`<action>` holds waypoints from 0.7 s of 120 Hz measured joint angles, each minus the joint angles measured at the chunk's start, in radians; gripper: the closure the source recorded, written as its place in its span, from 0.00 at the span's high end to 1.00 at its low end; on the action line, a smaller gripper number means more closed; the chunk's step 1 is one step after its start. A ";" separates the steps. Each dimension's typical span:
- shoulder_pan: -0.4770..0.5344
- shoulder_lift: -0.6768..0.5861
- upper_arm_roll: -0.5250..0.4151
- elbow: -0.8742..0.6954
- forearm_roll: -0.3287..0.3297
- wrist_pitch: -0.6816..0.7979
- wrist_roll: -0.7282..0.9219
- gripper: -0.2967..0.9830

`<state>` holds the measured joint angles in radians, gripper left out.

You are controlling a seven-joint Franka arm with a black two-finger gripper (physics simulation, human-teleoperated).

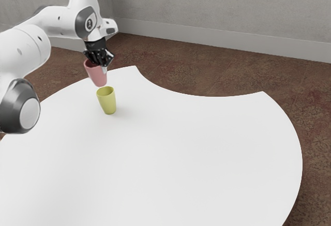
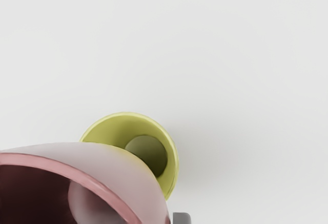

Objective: Place the right cup onto the left cup

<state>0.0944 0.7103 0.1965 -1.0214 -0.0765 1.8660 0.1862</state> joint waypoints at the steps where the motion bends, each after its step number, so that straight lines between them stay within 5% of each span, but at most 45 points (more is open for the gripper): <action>1: 0.000 0.002 -0.001 0.000 -0.001 0.002 0.001 0.16; 84: 0.010 0.068 0.009 -0.051 -0.134 0.104 0.056 0.15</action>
<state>0.1042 0.7785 0.2054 -1.0727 -0.2107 1.9702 0.2418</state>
